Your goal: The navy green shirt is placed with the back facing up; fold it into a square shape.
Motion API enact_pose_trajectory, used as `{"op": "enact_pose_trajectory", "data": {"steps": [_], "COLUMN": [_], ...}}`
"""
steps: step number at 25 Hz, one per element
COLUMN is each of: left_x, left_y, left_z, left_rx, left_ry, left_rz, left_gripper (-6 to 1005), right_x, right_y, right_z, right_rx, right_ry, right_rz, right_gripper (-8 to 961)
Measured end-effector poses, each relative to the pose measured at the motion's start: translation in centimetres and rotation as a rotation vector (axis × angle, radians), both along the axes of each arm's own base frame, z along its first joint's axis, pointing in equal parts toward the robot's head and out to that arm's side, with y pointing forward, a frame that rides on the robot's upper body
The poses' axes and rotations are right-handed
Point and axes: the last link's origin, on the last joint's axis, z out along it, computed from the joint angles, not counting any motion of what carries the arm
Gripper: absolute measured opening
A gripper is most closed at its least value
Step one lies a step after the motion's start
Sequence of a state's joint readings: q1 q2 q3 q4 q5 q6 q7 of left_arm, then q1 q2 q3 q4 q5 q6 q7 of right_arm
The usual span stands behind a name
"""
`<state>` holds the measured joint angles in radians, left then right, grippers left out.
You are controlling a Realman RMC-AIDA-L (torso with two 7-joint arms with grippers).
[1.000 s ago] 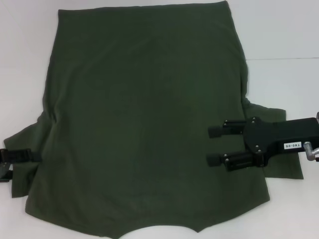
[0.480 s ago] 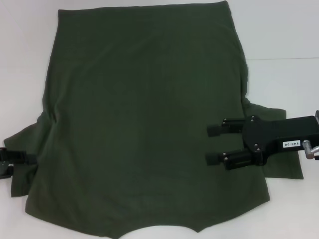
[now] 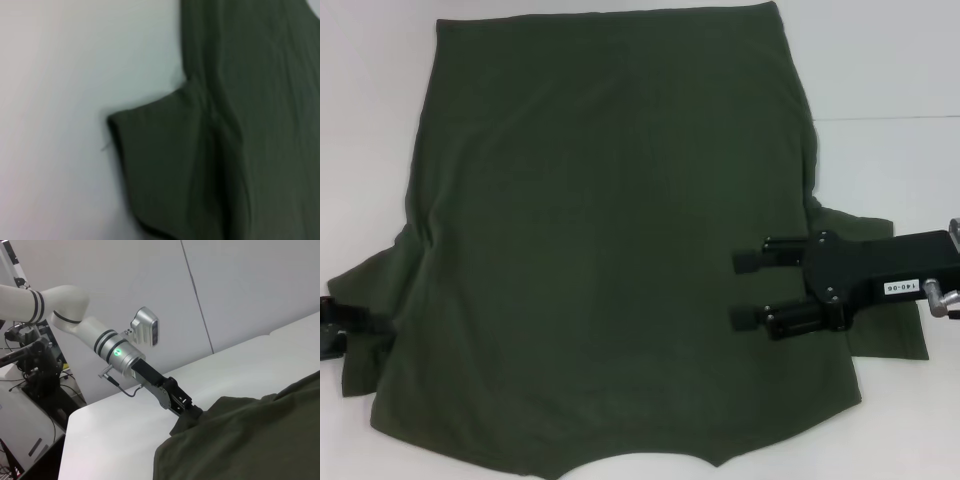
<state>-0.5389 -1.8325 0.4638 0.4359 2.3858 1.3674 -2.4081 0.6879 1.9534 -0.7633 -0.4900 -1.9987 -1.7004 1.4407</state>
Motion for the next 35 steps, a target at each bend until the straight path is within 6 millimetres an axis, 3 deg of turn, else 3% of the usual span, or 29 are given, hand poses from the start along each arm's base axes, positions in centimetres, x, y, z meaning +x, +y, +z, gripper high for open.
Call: {"op": "enact_pose_trajectory", "data": {"steps": [6,12,14,23,29,35], "left_x": [-0.2,-0.1,-0.1,0.0,0.4,2.1], "left_y": [-0.1,0.0,0.0,0.2,1.1,3.2], "left_z": [0.2,0.1,0.1,0.7,4.8,8.1], "left_rx": [-0.001,-0.001,-0.001,0.002,-0.002,-0.038], "left_ry": [0.006,0.005,0.005,0.011,0.064,0.146], "left_rz": [0.010,0.008,0.007,0.002,-0.020,-0.043], "left_gripper": [397,209,5,4,6,8], "right_x": [-0.2,-0.2,-0.2,-0.1,0.0,-0.1], "right_y": [0.0,0.0,0.0,0.0,-0.1,0.1], "right_z": [-0.1,-0.2,-0.1,-0.1,-0.1,-0.1], "right_rx": [-0.008,-0.009,-0.009,-0.009,-0.008,-0.008], "right_ry": [-0.005,-0.005,-0.005,-0.005,-0.005,-0.007], "right_rz": [0.007,0.006,0.006,0.002,0.001,0.000], "right_gripper": [897,897,897,897,898,898]}}
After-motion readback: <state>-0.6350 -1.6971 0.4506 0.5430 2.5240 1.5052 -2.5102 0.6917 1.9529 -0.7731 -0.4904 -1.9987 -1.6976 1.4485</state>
